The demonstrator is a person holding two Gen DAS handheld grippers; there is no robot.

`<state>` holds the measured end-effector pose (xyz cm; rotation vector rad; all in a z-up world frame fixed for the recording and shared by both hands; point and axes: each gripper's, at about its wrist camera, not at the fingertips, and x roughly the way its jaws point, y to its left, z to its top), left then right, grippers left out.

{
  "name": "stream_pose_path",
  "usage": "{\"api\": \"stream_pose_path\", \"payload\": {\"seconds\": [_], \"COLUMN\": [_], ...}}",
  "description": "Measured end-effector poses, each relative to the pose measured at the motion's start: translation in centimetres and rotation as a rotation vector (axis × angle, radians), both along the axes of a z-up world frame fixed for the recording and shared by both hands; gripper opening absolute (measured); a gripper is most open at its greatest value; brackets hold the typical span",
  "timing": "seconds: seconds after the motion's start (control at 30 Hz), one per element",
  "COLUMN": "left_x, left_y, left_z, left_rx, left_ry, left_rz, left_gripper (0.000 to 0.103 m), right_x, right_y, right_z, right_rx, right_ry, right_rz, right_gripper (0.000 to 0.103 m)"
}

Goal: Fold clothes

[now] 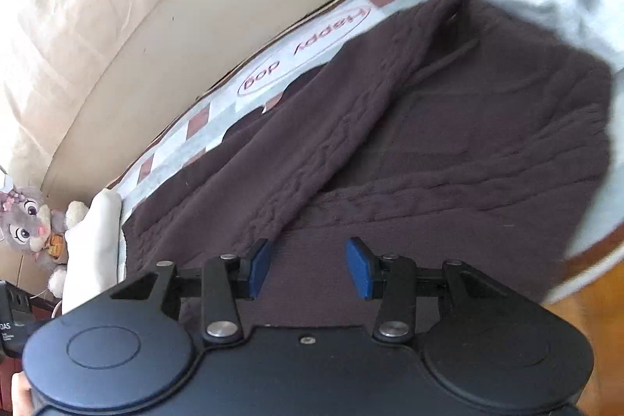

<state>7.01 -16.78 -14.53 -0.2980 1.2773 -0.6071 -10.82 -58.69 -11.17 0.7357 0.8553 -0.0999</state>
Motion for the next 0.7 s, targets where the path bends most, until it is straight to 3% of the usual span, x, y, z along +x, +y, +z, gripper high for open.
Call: {"api": "stream_pose_path", "payload": {"seconds": [0.03, 0.07, 0.13, 0.17, 0.3, 0.4, 0.47, 0.53, 0.7], "left_x": [-0.3, -0.8, -2.2, -2.9, -3.9, -4.7, -5.2, -5.5, -4.7], "left_y": [0.3, 0.0, -1.7, -2.4, -4.0, -6.5, -8.4, -10.7, -16.7], "left_z": [-0.7, -1.2, -0.9, -0.2, 3.9, 6.2, 6.4, 5.6, 2.1], "left_rx": [0.027, 0.121, 0.355, 0.391, 0.21, 0.128, 0.113, 0.104, 0.063], "left_ry": [0.032, 0.017, -0.147, -0.221, -0.373, -0.491, -0.527, -0.533, -0.429], "left_rz": [0.009, -0.007, -0.079, -0.105, -0.124, -0.199, -0.279, -0.364, -0.472], "left_gripper": [0.006, 0.006, 0.007, 0.008, 0.019, 0.034, 0.038, 0.039, 0.039], "right_x": [-0.5, -1.1, -2.1, -2.8, -5.2, -7.3, -8.4, -8.0, -7.0], "right_y": [-0.6, -1.4, -3.8, -5.3, -10.4, -12.8, -13.9, -14.3, -15.3], "right_z": [0.6, 1.1, 2.1, 2.6, 2.4, -0.6, -3.0, -4.2, -7.2], "right_rx": [0.001, 0.004, 0.01, 0.01, 0.011, 0.127, 0.224, 0.231, 0.247], "right_ry": [0.002, 0.011, 0.047, 0.071, 0.137, 0.156, 0.143, 0.132, 0.104], "right_rz": [-0.014, -0.033, -0.083, -0.107, -0.17, -0.302, -0.39, -0.412, -0.468], "right_gripper": [0.049, 0.049, 0.05, 0.051, 0.059, 0.059, 0.059, 0.059, 0.059]}}
